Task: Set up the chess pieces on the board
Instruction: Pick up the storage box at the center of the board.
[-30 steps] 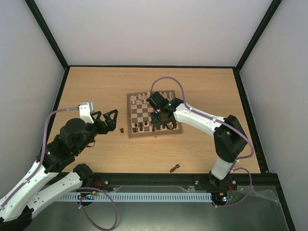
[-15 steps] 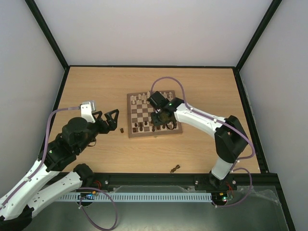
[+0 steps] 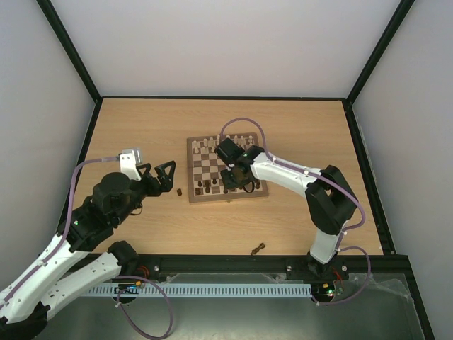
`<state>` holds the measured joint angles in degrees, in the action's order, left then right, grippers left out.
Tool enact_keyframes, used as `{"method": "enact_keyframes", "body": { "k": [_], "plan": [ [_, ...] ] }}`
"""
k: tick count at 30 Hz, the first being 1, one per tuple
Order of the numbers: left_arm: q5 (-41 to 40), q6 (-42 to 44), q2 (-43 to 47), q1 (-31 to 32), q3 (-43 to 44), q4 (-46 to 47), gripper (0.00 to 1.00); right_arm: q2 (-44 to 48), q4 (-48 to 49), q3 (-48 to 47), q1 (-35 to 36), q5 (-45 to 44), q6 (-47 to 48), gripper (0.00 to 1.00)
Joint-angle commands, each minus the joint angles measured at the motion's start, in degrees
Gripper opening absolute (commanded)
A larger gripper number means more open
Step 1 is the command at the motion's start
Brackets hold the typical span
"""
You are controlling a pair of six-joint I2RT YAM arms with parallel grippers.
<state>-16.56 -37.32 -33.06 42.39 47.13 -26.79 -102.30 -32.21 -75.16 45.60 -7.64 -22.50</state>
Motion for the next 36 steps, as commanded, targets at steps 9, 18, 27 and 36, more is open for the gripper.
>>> {"method": "enact_keyframes", "body": {
  "k": [9,18,27,36],
  "plan": [
    [-0.69,-0.25,-0.4,-0.12,-1.31,2.26,1.0,-1.16,-1.81,1.87,0.28,0.1,0.09,0.19],
    [-0.63,-0.26,-0.34,-0.12,-1.25,2.26,1.0,0.88,-2.81,0.36,0.42,-0.77,0.07,0.11],
    [-0.45,-0.29,-0.2,-0.12,-1.1,2.26,0.99,6.61,-7.9,-4.21,2.44,-4.39,-0.52,0.11],
    [-1.55,-0.63,2.77,-0.14,-1.49,1.12,1.0,8.87,-11.35,-9.2,7.84,-6.56,-1.18,0.11]
  ]
}}
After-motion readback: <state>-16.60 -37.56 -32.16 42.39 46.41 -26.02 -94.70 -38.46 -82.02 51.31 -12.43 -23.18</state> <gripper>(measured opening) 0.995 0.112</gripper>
